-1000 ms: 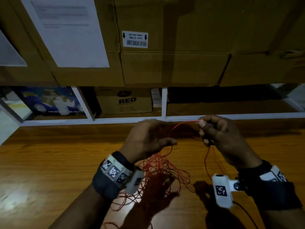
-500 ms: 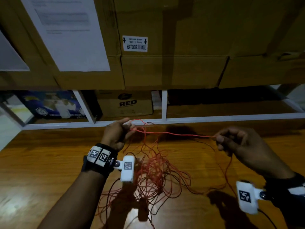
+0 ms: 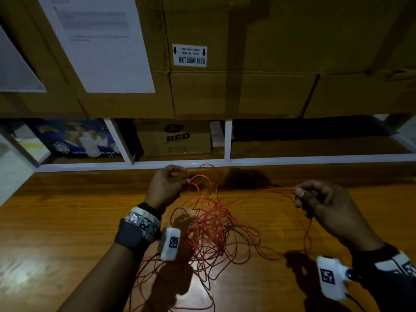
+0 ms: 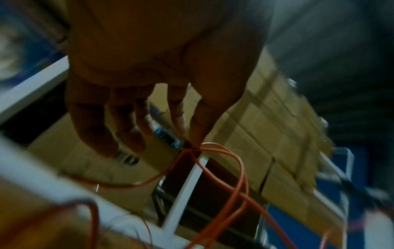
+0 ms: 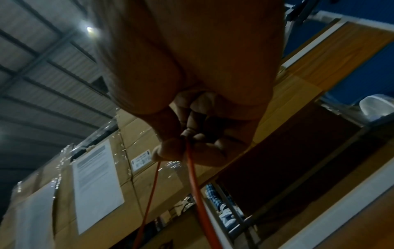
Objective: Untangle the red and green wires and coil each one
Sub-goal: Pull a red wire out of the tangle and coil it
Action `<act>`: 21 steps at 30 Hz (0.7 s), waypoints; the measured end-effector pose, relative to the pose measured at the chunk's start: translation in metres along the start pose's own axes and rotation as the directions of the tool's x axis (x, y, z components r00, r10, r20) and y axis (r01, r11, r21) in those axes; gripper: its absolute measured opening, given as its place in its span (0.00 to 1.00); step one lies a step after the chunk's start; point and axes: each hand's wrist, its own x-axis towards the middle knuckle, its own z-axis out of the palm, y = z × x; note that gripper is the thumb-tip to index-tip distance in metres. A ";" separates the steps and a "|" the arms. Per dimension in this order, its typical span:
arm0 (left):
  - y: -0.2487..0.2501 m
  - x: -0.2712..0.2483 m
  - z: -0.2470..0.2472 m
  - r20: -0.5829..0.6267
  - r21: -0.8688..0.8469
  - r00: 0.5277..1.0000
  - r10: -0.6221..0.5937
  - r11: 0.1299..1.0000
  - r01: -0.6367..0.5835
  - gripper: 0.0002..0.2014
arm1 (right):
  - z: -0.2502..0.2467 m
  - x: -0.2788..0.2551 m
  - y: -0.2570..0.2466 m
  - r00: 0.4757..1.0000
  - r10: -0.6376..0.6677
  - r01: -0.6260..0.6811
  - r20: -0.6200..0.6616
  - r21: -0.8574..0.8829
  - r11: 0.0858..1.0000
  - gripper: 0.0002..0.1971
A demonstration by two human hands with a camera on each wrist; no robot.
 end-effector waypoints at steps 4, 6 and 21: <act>0.032 -0.036 0.010 -0.005 0.243 0.807 0.590 0.784 -0.572 0.21 | 0.015 -0.003 -0.018 0.997 -0.066 0.068 0.051 -0.046 0.997 0.05; 0.053 -0.063 0.033 0.211 0.116 0.649 0.731 0.641 -0.759 0.24 | 0.022 -0.004 -0.031 0.988 -0.127 0.133 0.090 -0.063 0.989 0.05; 0.013 -0.018 0.010 0.482 0.034 0.730 0.484 0.823 -0.568 0.12 | -0.184 0.033 0.131 0.909 0.194 -0.236 -0.369 -0.074 0.969 0.26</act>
